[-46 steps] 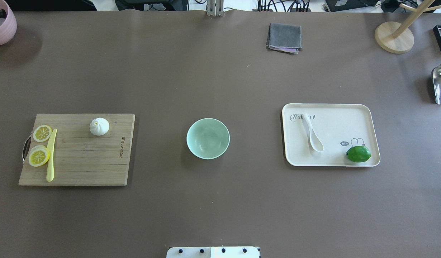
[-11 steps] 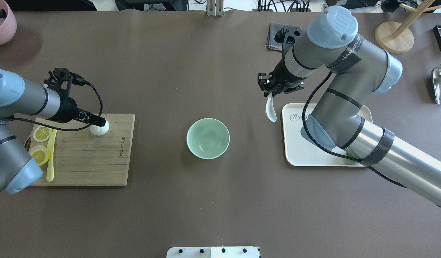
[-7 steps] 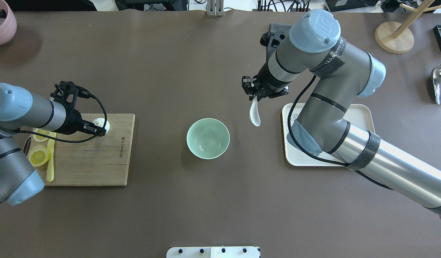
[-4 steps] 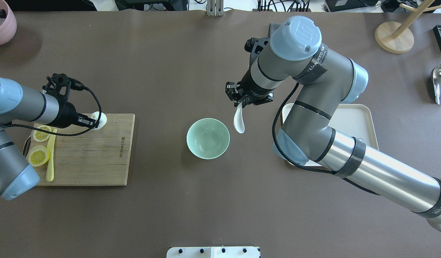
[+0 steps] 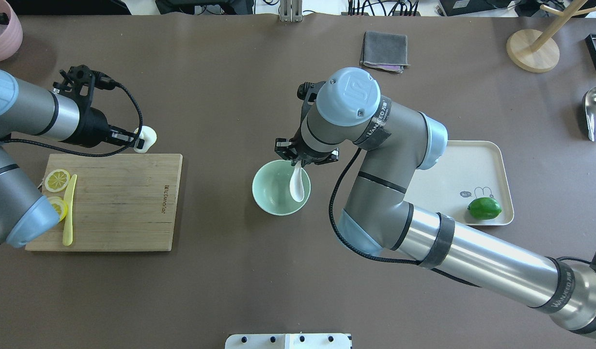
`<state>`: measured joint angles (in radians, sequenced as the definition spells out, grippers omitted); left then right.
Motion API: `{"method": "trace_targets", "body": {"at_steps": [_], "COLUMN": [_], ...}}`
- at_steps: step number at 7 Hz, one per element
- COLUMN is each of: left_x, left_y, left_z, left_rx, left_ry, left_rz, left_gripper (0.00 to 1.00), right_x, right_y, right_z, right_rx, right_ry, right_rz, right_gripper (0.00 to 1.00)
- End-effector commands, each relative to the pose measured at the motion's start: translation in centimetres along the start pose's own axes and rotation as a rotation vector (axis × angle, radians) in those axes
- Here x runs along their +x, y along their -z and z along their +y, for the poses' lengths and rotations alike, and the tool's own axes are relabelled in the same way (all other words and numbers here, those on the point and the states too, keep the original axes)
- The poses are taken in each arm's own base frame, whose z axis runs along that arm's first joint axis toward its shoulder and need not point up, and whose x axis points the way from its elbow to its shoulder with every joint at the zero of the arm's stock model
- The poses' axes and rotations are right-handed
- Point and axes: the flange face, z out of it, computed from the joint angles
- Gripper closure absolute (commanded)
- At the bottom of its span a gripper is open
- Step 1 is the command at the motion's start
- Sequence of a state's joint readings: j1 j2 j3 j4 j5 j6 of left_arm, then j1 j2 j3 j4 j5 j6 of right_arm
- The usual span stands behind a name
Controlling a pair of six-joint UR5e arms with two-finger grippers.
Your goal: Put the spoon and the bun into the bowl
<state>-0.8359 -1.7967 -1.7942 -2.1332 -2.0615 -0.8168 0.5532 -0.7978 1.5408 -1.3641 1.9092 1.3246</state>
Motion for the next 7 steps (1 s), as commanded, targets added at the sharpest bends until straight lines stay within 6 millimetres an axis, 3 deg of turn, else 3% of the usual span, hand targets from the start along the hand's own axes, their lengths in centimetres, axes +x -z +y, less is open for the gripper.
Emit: {"method": "trace_targets", "body": {"at_steps": [1,4,5,6,7], "left_x": [0.5,0.7,0.8,1.6,2.6], "left_y": [0.3,0.1,0.1,0.3,0.2], "left_z": [-0.5,-0.3,-0.3,-0.9,-1.4], "left_rx": [0.008,-0.009,-0.011,-0.002,0.002], "left_ry": [0.012,0.013,0.012,0.008,0.059], "left_rz": [0.007,0.020,0.024,0.034,0.045], "left_gripper": [1.00,1.00,1.00,1.00,1.00], "right_x": [-2.2,-2.4,-2.7,-3.3,-3.3], "right_y": [-2.9,-3.0,-2.3,-1.0,0.6], "right_z": [0.8,0.9,1.0,0.9,-0.1], "right_rx": [0.029,0.031,0.031,0.039,0.053], "right_ry": [0.017,0.015,0.016,0.008,-0.003], "right_rz": [0.008,0.000,-0.013,-0.033,-0.048], "right_gripper": [1.00,1.00,0.66,0.01,0.00]}}
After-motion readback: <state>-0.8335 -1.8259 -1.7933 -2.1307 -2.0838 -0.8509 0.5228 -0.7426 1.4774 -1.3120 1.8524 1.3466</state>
